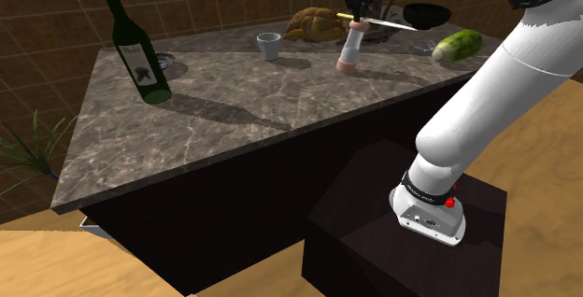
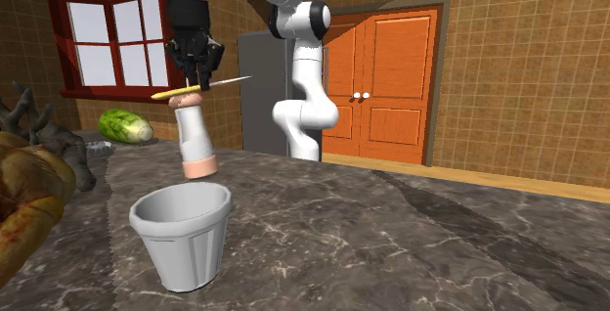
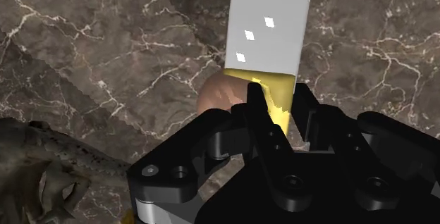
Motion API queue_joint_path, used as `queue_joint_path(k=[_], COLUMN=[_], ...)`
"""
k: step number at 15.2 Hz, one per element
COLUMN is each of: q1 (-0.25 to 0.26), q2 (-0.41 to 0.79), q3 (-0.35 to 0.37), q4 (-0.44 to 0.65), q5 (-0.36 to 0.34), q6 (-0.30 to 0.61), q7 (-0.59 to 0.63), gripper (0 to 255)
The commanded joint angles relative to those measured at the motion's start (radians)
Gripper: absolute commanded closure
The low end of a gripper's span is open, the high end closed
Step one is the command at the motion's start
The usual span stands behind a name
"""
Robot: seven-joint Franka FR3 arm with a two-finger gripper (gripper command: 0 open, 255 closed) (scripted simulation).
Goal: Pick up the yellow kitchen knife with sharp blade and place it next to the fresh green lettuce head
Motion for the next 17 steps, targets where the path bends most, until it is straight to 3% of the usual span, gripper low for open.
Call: queue_joint_path(k=[1,11,17], q1=[-0.021,-0.129,-0.130], q2=[-0.005,0.022,0.008], q3=[-0.028,-0.180,-0.182], q4=[-0.013,0.016,-0.079], q5=[-0.014,-0.068,-0.072], q6=[-0.003,0.030,0.111], q7=[-0.048,-0.306,-0.293], gripper=[255,255,255])
